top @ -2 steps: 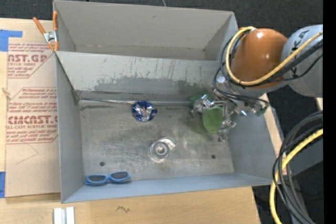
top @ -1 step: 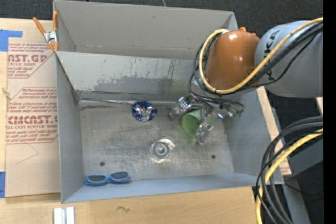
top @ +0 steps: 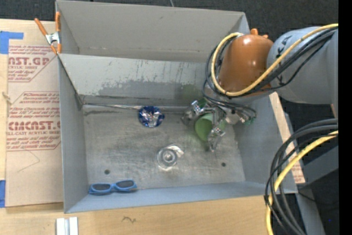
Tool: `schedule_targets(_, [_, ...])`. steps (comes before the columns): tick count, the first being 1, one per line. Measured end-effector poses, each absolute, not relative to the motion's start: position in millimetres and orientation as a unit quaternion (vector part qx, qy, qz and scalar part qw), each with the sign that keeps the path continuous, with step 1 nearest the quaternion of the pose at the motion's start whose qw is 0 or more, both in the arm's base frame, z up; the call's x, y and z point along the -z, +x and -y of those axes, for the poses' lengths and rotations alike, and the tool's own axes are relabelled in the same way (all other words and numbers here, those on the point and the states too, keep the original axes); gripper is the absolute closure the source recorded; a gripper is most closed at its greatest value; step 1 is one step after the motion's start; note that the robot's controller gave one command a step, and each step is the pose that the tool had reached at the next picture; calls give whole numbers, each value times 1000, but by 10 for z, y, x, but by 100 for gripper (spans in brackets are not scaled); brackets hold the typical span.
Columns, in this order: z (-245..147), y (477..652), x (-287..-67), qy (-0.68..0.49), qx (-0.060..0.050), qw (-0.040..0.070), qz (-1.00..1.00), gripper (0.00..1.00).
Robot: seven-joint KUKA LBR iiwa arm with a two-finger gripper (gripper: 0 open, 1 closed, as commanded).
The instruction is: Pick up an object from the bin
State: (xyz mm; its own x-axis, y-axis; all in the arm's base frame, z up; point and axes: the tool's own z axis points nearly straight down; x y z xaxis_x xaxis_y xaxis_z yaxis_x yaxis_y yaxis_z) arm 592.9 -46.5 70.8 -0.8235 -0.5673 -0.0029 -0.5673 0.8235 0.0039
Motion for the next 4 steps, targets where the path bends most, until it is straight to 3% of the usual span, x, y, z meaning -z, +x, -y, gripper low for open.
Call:
schedule_targets(1, [630,5835,-722,-157,0,4,-988,0])
schedule_targets(2, [635,5820,-731,-158,0,-1,-987,100])
schedule_targets(3, [626,5831,-1002,-159,0,2,-987,100])
schedule_targets(4, [617,5851,-1664,-159,1,4,-987,100])
